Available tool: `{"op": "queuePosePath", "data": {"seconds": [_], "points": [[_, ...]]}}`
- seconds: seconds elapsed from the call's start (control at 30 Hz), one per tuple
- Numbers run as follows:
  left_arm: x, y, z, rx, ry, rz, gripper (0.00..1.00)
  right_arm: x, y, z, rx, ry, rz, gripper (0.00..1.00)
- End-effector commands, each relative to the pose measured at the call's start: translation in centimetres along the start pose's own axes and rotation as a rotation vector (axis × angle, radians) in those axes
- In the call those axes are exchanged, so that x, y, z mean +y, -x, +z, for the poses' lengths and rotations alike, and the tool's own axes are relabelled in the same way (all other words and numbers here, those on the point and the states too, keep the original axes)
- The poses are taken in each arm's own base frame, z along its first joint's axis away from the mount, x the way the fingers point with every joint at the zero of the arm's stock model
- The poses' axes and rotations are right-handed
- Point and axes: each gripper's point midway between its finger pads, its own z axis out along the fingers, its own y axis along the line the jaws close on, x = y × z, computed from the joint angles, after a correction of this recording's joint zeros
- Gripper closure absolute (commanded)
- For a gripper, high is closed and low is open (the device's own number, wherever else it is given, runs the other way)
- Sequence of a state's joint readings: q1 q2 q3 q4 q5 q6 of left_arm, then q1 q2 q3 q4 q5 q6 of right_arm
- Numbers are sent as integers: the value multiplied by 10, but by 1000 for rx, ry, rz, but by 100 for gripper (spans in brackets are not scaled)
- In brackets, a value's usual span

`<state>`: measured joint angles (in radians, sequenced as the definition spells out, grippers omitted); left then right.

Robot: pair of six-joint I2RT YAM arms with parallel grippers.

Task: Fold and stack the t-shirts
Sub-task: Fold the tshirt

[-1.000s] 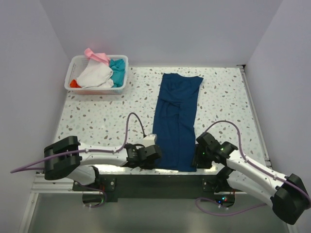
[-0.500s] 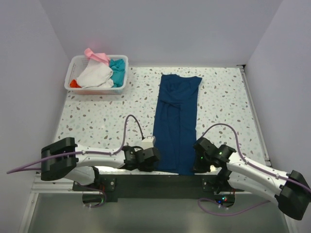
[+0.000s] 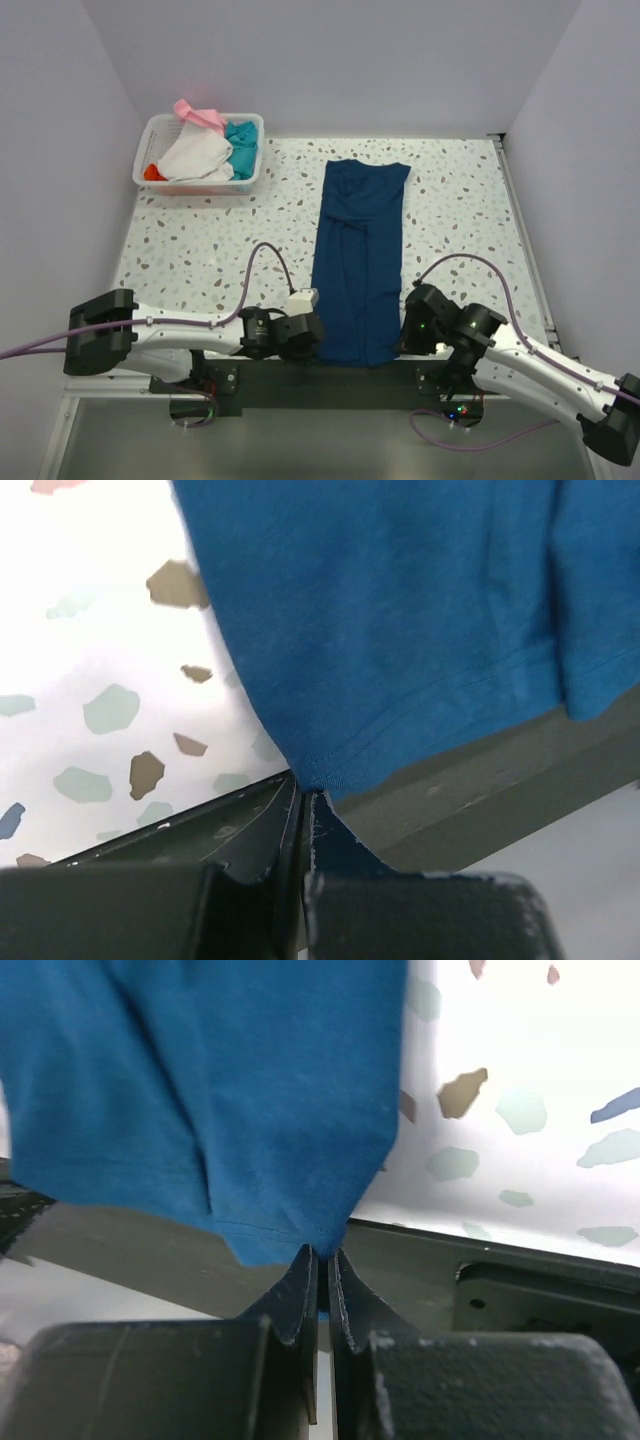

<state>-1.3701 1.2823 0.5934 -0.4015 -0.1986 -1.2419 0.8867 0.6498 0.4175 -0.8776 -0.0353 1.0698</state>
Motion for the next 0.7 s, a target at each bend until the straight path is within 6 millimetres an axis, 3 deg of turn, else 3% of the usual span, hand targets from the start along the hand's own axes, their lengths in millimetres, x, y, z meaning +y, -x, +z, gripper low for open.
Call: {"op": "queuePosePath", "data": {"seconds": [0.0,0.07,0.17,0.3,0.43,0.67], "points": [[-22,33,-14,-116,-18,19,100,20,21,-15,-71,18,-11,100],[-27,52,-17,-160,3,24,100,33,40,-26,-142,27,-45,100],[-29,76,-16,-188,3,27,100,34,70,-41,-262,-51,-91,100],[-51,119,-21,-286,-70,45,100,38,106,-53,-405,-109,-120,100],[-56,163,-27,-375,-36,55,100,65,136,-51,-436,-39,-151,100],[-53,221,-18,-435,30,107,100,83,191,-53,-509,-7,-94,100]]}}
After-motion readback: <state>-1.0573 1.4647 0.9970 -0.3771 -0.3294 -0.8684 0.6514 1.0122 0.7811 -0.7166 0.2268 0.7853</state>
